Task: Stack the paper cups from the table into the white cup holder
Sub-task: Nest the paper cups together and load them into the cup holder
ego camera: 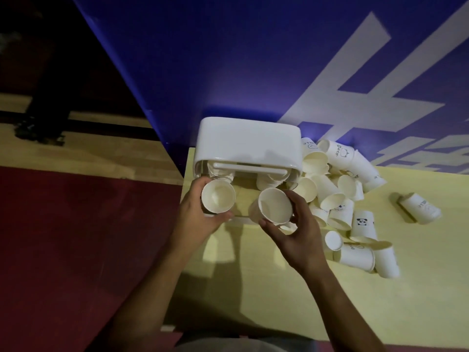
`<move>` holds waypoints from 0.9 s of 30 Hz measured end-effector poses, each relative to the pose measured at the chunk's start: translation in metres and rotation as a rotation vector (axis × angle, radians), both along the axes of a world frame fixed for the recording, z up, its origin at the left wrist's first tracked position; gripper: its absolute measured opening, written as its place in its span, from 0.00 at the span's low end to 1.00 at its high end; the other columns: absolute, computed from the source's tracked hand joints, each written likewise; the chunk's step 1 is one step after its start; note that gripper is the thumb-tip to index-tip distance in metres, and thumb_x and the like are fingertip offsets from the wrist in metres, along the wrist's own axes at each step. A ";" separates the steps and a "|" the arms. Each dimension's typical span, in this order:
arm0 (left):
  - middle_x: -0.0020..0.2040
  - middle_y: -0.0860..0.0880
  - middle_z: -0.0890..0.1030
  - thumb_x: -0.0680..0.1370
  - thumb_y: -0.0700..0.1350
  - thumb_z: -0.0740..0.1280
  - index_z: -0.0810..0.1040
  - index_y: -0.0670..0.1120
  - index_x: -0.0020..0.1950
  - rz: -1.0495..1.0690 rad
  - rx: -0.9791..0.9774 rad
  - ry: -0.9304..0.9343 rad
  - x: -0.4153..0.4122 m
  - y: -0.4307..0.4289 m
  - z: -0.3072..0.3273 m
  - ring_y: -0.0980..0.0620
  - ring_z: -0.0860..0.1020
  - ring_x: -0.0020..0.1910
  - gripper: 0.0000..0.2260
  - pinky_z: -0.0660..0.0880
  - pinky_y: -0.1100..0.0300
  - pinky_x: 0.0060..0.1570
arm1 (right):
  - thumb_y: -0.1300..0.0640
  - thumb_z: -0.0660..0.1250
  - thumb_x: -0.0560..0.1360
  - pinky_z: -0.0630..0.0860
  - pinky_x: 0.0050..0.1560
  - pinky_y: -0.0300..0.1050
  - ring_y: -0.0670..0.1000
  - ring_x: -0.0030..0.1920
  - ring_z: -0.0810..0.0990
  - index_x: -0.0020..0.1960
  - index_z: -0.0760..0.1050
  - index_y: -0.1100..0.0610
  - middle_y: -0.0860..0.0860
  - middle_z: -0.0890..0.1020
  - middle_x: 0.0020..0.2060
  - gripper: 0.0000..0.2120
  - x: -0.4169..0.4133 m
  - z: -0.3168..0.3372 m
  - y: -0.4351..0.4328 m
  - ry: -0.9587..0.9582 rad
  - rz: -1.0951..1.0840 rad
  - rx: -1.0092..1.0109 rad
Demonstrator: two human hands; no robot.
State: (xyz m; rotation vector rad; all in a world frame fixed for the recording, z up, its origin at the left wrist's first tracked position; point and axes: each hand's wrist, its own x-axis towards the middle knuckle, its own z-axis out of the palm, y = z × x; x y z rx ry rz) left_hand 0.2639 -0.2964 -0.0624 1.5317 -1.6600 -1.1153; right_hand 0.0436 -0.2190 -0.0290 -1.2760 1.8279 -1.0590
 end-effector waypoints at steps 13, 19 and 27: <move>0.68 0.60 0.77 0.68 0.58 0.80 0.70 0.61 0.73 -0.045 0.153 -0.162 0.001 -0.013 -0.051 0.56 0.76 0.65 0.36 0.77 0.51 0.62 | 0.51 0.81 0.69 0.78 0.58 0.37 0.41 0.61 0.78 0.65 0.66 0.29 0.30 0.76 0.61 0.34 0.009 -0.009 -0.006 0.064 -0.018 0.030; 0.65 0.65 0.78 0.68 0.57 0.81 0.69 0.63 0.72 -0.055 0.176 -0.134 -0.002 -0.014 -0.046 0.60 0.78 0.62 0.36 0.78 0.59 0.56 | 0.56 0.81 0.69 0.78 0.61 0.43 0.44 0.63 0.79 0.68 0.70 0.44 0.35 0.77 0.62 0.32 0.030 -0.002 -0.030 0.010 0.026 -0.051; 0.68 0.61 0.77 0.86 0.49 0.60 0.72 0.56 0.74 0.157 0.299 0.157 0.010 -0.008 -0.032 0.63 0.74 0.66 0.16 0.70 0.66 0.61 | 0.44 0.81 0.69 0.77 0.62 0.48 0.46 0.64 0.77 0.72 0.70 0.52 0.45 0.78 0.65 0.37 0.063 -0.048 -0.054 0.127 0.181 0.044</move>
